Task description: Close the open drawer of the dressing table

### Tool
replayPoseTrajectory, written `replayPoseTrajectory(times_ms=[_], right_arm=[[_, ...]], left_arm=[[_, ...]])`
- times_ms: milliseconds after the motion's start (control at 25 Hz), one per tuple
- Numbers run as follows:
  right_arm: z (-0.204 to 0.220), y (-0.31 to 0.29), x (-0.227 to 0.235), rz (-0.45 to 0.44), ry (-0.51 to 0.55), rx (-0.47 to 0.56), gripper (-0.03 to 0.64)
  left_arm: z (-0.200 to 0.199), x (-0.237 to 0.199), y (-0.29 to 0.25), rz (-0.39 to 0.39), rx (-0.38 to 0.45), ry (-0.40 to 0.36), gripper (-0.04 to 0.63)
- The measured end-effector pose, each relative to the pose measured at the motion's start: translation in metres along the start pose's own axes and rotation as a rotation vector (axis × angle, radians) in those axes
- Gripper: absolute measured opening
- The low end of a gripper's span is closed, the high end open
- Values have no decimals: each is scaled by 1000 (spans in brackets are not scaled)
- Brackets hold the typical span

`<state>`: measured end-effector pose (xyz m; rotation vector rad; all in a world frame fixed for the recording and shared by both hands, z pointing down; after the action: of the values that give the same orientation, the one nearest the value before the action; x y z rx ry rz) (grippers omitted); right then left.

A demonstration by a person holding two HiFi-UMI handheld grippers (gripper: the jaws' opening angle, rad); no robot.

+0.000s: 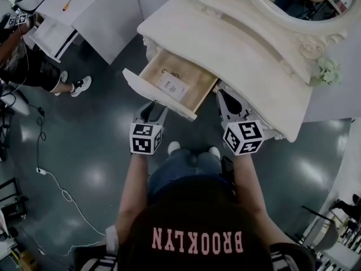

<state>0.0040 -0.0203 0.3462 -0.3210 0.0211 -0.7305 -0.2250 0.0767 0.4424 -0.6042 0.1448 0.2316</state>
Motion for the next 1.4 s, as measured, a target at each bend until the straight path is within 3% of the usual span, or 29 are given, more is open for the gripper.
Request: replayPoseTrajectory(times_ms=[480,720,920,1400], right_arm=[[30,14,-18,135,-34,-79,-3],[51,11,-12,146,-59,-94,-3],[66,11,-9,153,-114,-101,-3],[83,22,10,184,-163,-99,-2]], left_arm=[[38,-9,-34,115,-131,6,206],[56,-8,-52,89,-169,5,221],[66,-4,-67,84,-201,-55,222],[75,-5,-88,57,-233,-98,222]])
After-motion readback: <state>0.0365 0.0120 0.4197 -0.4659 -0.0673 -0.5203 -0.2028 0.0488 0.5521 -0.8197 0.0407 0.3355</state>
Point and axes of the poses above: the fingertips, and each gripper's own axes: y backward along the fingers, x to its right, z out of its underside, the point moved 7 cm from there along y, backward along the fingers, and after that the axes turned 5 degrees about z, right-handed, at the moved point
